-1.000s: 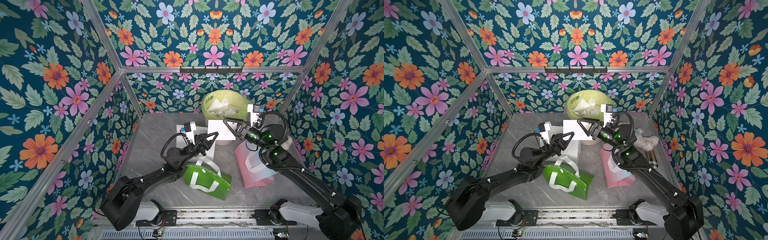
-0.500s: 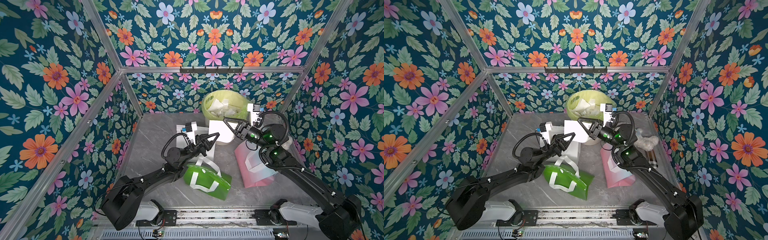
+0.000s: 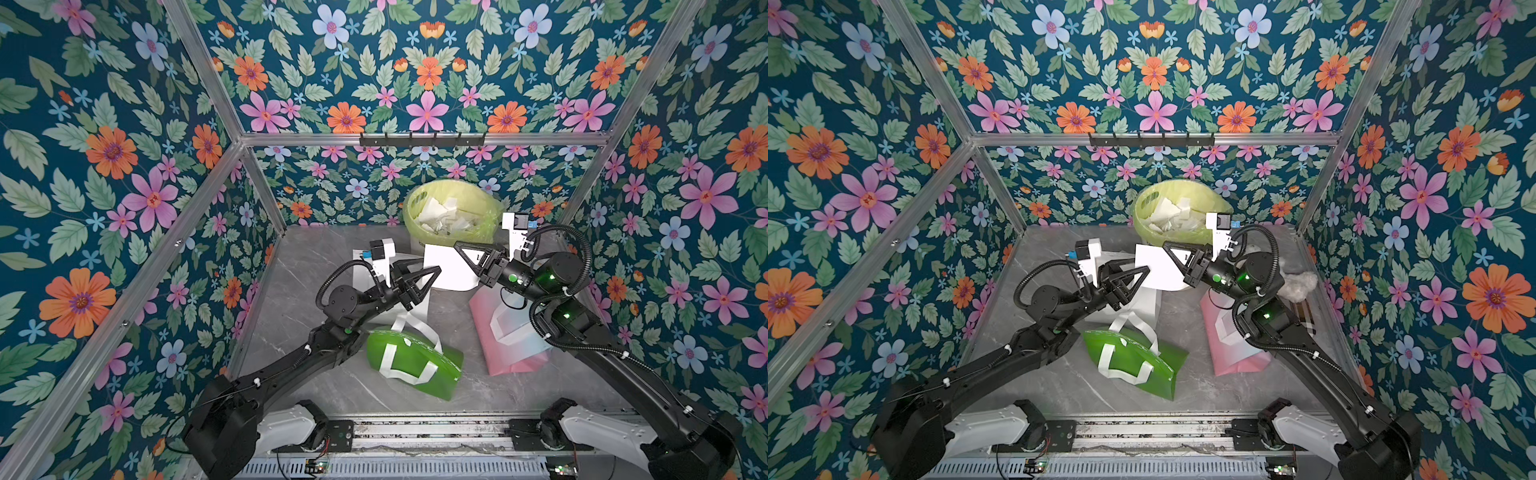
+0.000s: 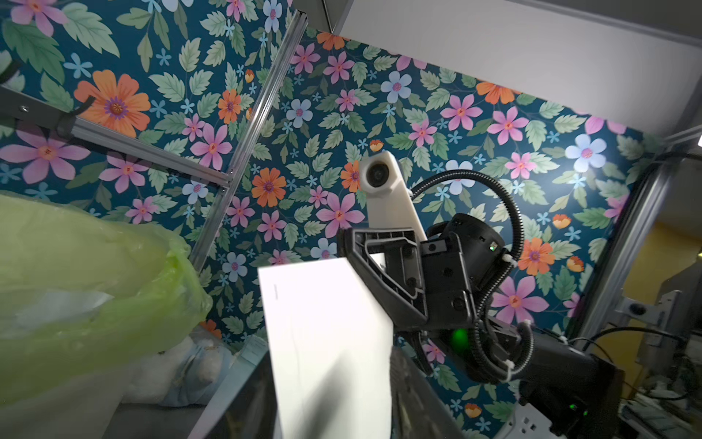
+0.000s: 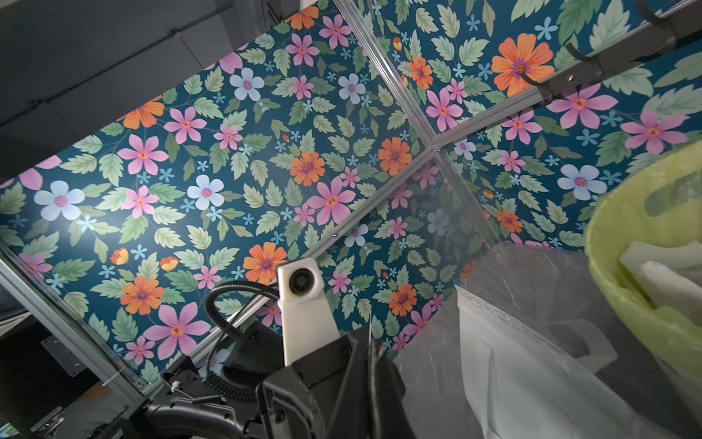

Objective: Shred takeout receipts and throw away
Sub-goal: Shred the takeout receipt.

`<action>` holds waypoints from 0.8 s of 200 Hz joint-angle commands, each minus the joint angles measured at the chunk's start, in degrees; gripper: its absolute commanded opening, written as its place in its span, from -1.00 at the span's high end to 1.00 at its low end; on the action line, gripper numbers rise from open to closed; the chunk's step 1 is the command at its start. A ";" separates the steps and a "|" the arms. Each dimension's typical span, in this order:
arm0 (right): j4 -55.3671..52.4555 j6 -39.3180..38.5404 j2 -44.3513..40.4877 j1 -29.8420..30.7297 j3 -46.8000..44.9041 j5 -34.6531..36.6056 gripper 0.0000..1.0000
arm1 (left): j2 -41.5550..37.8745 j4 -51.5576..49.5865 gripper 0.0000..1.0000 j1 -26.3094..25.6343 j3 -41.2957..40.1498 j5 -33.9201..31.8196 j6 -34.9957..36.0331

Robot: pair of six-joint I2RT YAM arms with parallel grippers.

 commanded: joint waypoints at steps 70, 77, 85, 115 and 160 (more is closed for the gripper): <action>-21.06 -20.35 -7.09 0.08 0.58 5.86 1.00 | -0.46 -55.18 -0.57 0.32 20.36 -8.10 37.39; -21.85 -21.26 -7.22 0.09 0.83 5.52 1.00 | 0.00 -57.14 -0.60 0.33 21.73 -7.92 39.25; -22.81 -22.15 -7.32 0.09 1.07 5.10 1.00 | 0.50 -59.10 -0.63 0.34 23.13 -7.54 41.05; -23.80 -23.91 -7.60 0.08 1.12 2.75 1.00 | 3.52 -67.21 -0.65 0.36 28.91 -4.15 47.17; -22.34 -24.37 -7.58 0.06 1.28 0.35 1.00 | 6.28 -71.34 -0.67 0.34 33.77 -0.89 53.39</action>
